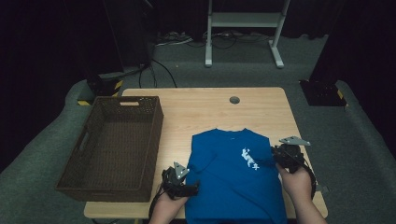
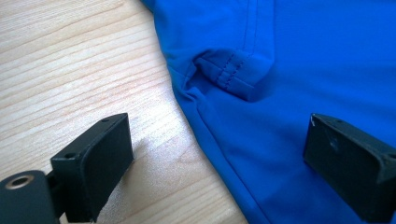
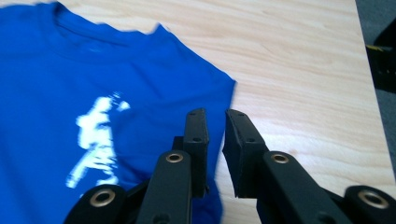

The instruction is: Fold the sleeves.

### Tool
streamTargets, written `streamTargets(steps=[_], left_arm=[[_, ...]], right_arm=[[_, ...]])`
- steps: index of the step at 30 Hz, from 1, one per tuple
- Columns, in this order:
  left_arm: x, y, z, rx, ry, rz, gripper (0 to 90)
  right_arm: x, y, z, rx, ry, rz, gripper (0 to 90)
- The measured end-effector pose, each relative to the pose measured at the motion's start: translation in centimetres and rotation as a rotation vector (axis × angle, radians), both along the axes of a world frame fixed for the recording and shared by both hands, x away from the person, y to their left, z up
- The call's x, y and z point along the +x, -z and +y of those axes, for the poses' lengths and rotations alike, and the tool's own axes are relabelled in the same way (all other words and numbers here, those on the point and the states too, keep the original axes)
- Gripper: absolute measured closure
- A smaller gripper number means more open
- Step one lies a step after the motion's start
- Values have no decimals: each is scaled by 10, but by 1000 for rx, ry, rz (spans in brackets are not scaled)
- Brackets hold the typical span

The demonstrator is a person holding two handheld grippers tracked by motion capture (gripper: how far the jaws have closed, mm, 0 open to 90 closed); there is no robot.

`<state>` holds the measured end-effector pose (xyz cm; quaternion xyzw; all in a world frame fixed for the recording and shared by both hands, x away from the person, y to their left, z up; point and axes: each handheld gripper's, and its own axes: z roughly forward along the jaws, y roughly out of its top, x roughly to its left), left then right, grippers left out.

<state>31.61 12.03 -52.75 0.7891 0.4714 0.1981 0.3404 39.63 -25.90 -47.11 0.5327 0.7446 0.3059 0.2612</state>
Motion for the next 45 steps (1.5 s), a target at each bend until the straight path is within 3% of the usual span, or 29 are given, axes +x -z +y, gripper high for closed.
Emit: streamTargets(steps=[5,9,16,20,22,25,28,31,34,37,40,45], left_arm=[[0,0,0,0,0,0,81],[0,0,0,0,0,0,81],[-1,-1,-1,11,13,-15,97],[-4,-7,-5,42,4,-63,154],[-5,-16,-5,-2,-1,-100,189],[-1,-27,-6,-46,-6,-134,310],[10,-35,-8,-54,-11,-112,461],[28,-33,-13,-2,-18,-90,536],[42,-25,-16,36,-33,-69,539],[50,-16,-16,45,-45,-48,538],[51,-8,-14,21,-54,-28,529],[52,-7,-15,6,-64,-22,524]], right_arm=[[4,11,-12,-8,19,27,788],[6,21,-19,13,28,51,788],[-6,26,-13,34,-47,44,781],[-14,27,-9,46,-88,47,781],[-19,29,-8,45,-108,41,778],[-24,31,-6,43,-131,33,769],[-27,34,-6,31,-151,30,765],[-27,36,-6,32,-158,29,765],[-26,38,-5,31,-161,29,763],[-26,40,-5,20,-169,32,759],[-26,42,-6,20,-169,33,757],[-26,42,-5,8,-178,29,751]])
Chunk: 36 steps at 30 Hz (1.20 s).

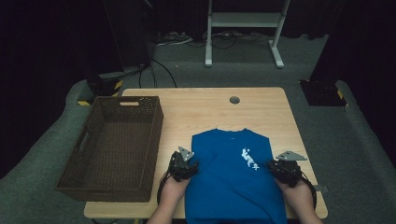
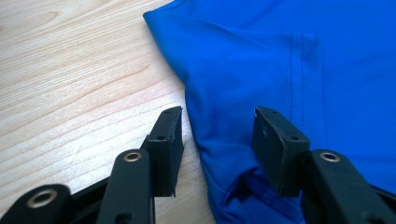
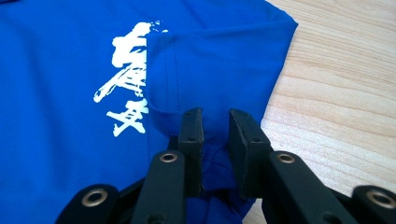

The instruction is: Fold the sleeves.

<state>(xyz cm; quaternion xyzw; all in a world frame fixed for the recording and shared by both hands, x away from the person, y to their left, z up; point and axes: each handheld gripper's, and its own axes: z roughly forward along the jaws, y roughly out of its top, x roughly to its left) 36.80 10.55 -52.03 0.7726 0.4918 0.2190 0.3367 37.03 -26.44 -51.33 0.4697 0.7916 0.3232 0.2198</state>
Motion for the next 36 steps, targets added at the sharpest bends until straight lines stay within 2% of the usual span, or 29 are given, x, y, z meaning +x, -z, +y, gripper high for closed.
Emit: streamTargets(steps=[2,6,8,11,13,15,18,22,27,36], left_arm=[[2,1,2,-23,-12,15,447],[2,1,2,-11,5,19,411],[4,2,1,-13,5,17,355],[4,2,1,-13,7,24,317],[5,1,0,-5,6,31,283],[6,2,-1,-3,7,35,252],[6,2,-3,-2,-6,46,210],[3,2,-4,1,-17,52,183],[-5,2,-6,4,1,53,171],[-26,2,-9,4,24,52,157]], right_arm=[[0,0,-1,-1,-4,1,744],[0,0,-2,-3,-11,1,725],[1,0,-2,-4,-12,1,709],[2,-1,-2,-9,-5,5,653],[3,-1,-4,-2,9,11,608],[4,0,-7,19,13,22,592],[3,0,-9,23,11,21,577],[0,-1,-10,15,10,28,556],[-6,-1,-11,10,9,36,536],[-27,0,-14,35,17,53,460]])
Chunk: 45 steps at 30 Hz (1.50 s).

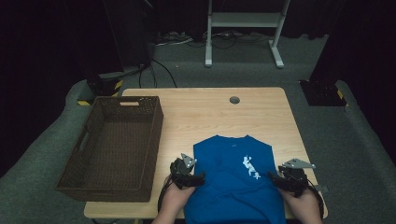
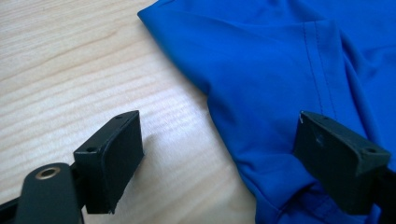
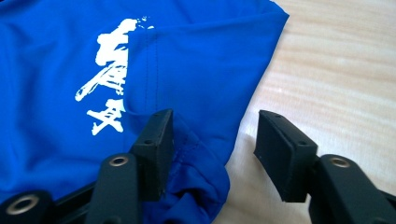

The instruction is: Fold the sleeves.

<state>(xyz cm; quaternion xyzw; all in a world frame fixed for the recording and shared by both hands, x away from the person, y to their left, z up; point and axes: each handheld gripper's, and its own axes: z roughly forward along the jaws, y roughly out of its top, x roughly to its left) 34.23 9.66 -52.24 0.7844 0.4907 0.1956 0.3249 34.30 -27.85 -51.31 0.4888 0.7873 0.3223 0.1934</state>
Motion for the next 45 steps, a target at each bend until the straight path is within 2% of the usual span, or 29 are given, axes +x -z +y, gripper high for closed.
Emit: streamTargets(steps=[7,14,20,26,27,32,36,45], left_arm=[[-7,-2,0,10,27,27,141],[-7,-3,0,13,23,39,133],[-5,-5,-1,19,22,55,136],[-1,-7,-3,31,13,46,170],[-1,-9,-3,23,12,48,175],[7,-17,-3,6,14,46,190],[16,-22,1,-29,7,50,209],[43,-22,7,-27,-25,53,266]], right_arm=[[-13,1,-1,3,5,2,423],[-15,3,-3,25,37,-4,377],[-16,3,-4,23,32,-8,359],[-14,3,-5,12,42,4,308],[-14,3,-5,11,41,3,302],[-13,4,-6,12,48,3,271],[-13,4,-6,11,46,2,271],[-13,4,-7,15,44,-1,265]])
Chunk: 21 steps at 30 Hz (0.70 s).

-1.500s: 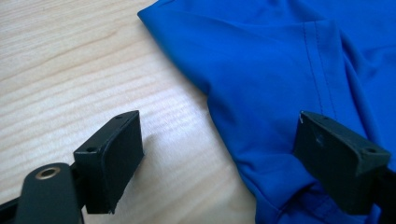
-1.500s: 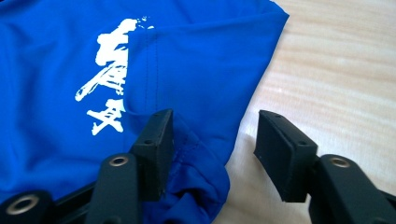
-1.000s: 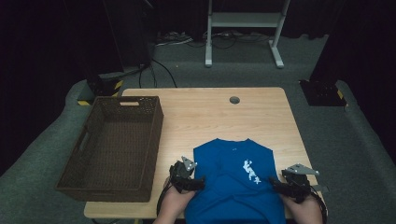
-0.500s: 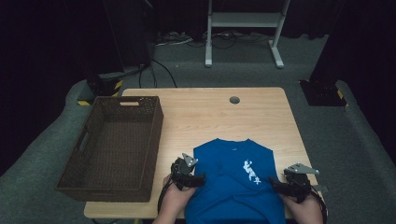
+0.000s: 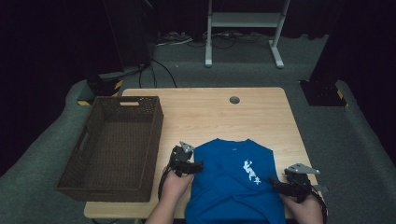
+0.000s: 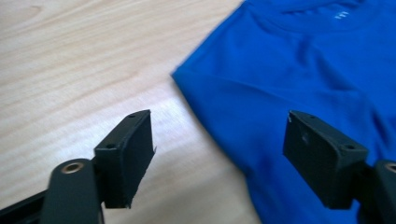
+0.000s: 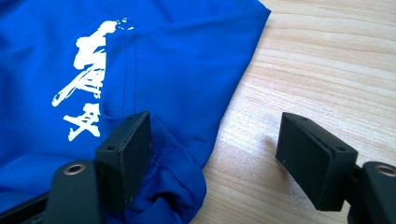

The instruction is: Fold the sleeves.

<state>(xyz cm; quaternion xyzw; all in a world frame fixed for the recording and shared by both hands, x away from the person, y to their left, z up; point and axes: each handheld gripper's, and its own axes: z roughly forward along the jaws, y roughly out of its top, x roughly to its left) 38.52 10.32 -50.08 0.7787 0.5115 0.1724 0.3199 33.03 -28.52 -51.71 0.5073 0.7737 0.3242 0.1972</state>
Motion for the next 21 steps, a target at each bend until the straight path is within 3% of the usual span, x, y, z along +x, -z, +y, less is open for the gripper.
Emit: streamTargets(steps=[12,21], left_arm=[[27,8,0,-24,-37,-7,360],[30,15,-12,19,-40,-31,424]], right_arm=[[-1,1,-1,5,-2,-11,257],[-1,2,-2,7,-10,-16,256]])
